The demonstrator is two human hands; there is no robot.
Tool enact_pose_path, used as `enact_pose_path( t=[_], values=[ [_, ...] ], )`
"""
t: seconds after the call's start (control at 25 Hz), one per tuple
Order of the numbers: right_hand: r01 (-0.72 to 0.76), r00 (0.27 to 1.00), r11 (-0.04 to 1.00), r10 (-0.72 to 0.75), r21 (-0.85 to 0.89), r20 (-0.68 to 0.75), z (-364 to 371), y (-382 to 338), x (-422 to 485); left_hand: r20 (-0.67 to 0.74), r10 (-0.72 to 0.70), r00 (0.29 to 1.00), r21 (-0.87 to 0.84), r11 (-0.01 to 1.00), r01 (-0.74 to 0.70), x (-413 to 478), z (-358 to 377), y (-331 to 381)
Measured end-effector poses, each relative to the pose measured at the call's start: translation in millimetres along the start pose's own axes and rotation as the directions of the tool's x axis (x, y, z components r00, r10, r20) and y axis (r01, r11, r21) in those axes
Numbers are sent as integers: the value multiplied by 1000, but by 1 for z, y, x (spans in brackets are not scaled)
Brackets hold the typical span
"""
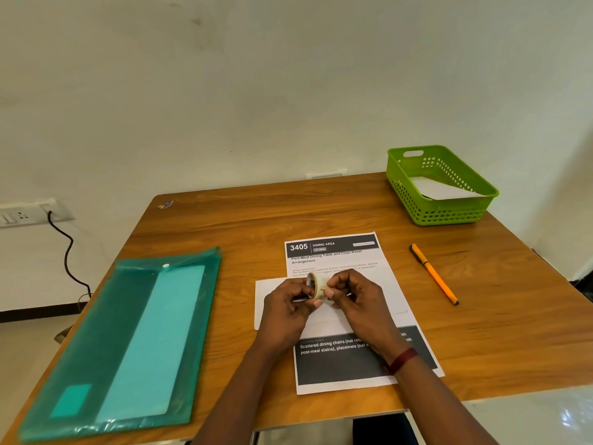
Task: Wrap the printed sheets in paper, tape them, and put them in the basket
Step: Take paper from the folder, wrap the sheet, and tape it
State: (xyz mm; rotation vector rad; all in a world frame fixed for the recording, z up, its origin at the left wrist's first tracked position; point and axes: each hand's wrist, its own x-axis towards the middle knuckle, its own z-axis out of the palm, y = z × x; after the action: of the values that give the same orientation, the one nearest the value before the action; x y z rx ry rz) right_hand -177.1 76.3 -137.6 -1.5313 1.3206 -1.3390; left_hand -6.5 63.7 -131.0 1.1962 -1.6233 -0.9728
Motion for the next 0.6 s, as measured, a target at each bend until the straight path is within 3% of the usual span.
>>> enact_pose_path(
  t=[0.4, 0.6],
  values=[
    [9, 1000, 1000, -9, 10, 27, 1, -3, 1, -21, 42, 999, 53, 998, -41, -1, 1, 2],
    [22, 997, 996, -16, -87, 71, 0, 0, 2, -24, 69, 997, 77, 995, -67, -1, 1, 3]
  ],
)
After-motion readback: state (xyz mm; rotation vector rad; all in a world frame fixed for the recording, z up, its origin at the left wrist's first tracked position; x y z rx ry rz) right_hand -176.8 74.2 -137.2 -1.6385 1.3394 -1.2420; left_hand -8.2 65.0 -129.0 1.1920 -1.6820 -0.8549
